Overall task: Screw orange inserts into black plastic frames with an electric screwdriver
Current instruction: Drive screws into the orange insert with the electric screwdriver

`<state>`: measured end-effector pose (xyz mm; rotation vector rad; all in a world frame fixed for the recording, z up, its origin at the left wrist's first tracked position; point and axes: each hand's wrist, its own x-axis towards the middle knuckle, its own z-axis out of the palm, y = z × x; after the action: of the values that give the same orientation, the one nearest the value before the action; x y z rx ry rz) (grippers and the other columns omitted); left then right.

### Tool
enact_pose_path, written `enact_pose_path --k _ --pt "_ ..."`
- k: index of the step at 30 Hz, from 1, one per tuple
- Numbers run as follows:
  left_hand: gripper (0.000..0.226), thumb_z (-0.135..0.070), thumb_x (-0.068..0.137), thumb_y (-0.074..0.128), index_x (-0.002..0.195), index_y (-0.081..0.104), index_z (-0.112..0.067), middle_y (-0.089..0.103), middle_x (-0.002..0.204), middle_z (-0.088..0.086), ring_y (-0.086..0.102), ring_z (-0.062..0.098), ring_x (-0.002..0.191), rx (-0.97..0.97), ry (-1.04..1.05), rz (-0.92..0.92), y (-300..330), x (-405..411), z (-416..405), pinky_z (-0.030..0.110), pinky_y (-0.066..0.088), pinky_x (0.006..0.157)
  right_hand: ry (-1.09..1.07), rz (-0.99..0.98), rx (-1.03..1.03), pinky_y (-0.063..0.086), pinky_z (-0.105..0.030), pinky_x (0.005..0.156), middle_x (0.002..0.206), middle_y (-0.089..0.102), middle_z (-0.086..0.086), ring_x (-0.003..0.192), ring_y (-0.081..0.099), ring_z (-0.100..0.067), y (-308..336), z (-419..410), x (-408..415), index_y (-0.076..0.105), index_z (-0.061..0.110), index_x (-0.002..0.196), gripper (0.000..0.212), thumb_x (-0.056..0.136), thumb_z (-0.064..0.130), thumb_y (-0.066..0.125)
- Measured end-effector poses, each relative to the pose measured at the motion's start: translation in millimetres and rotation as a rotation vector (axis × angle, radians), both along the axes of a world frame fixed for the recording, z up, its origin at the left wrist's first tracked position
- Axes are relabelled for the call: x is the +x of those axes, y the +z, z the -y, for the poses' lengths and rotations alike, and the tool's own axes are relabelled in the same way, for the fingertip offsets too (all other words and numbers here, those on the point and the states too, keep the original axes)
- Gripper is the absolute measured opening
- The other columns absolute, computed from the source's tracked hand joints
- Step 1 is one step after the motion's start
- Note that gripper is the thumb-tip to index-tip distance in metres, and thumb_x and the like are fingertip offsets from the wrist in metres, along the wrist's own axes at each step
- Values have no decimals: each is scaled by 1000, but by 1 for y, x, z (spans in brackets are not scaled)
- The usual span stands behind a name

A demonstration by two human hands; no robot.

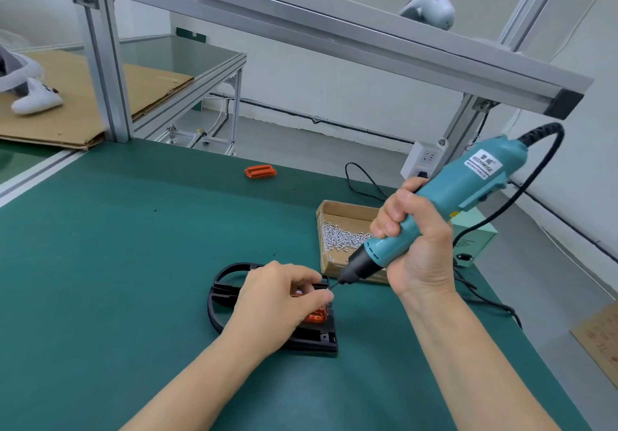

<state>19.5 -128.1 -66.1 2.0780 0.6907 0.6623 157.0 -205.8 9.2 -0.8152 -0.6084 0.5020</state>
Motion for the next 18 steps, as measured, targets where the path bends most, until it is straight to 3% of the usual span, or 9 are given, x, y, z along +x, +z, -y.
enact_pose_path --k 3,6,14,18 --pt "2 -35 78 74 80 74 -33 67 67 -18 60 0 72 -113 12 4 2 2 5 21 47 71 9 -36 40 33 -19 45 55 37 6 42 35 -8 6 5 -2 51 22 74 16 75 6 52" --pt "19 -22 81 72 66 73 -34 71 70 -13 68 10 74 -231 -4 66 2 0 6 32 55 78 11 -53 77 33 -19 44 55 36 6 41 34 -8 12 8 -3 52 23 72 17 75 6 51" --pt "12 -18 81 72 73 74 -27 71 70 -13 65 9 72 -297 39 130 3 -4 3 31 53 75 -17 -53 121 33 -20 45 55 38 6 42 35 -8 20 15 -3 53 22 71 17 76 6 51" --pt "21 -20 67 83 84 75 -29 70 78 -8 59 4 71 -452 -55 174 8 -5 8 30 51 79 -13 -86 150 34 -20 45 56 38 6 43 35 -7 23 17 -1 53 22 73 15 77 7 50"
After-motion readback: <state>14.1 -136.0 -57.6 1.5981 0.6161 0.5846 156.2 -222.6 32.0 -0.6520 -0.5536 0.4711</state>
